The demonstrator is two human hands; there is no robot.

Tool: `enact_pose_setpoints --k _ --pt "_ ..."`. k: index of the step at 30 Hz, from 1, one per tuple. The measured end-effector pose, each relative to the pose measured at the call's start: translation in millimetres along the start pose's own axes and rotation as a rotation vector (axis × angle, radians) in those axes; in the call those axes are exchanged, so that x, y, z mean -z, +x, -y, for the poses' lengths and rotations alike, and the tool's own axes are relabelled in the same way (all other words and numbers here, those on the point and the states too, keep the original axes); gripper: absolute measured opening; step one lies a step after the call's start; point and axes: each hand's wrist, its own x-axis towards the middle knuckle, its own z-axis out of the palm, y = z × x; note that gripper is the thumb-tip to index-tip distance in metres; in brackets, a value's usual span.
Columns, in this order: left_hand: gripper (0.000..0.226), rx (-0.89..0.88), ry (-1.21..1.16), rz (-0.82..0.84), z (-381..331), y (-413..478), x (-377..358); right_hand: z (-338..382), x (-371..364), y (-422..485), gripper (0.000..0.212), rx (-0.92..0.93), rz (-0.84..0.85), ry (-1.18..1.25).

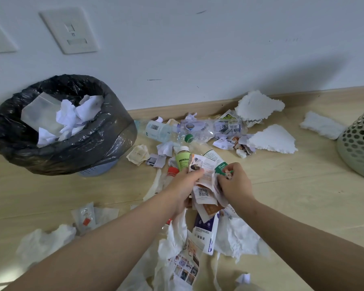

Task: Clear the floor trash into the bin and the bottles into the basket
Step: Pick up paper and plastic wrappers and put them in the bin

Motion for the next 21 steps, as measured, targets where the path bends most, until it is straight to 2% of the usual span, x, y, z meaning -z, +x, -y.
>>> enact_pose_setpoints --k 3,6,9,17,21 --pt "0.025 0.001 0.083 0.043 4.7 -1.1 -1.8 3.4 -1.6 -4.9 0.023 -0.002 0.034 -0.005" --pt "0.012 0.001 0.099 0.058 7.7 -4.0 -1.8 8.4 -3.2 -8.8 0.037 -0.017 0.099 0.031" --pt "0.013 0.000 0.105 0.063 9.4 -4.7 1.6 10.8 -3.4 -12.7 0.047 -0.003 0.140 -0.001" --pt "0.015 0.029 0.012 0.171 6.8 -8.0 2.4 7.9 -3.6 -19.7 0.049 0.032 0.126 -0.130" --pt "0.017 0.023 -0.003 0.139 10.1 -4.4 5.2 5.3 -9.0 -19.2 0.040 0.041 0.113 -0.144"
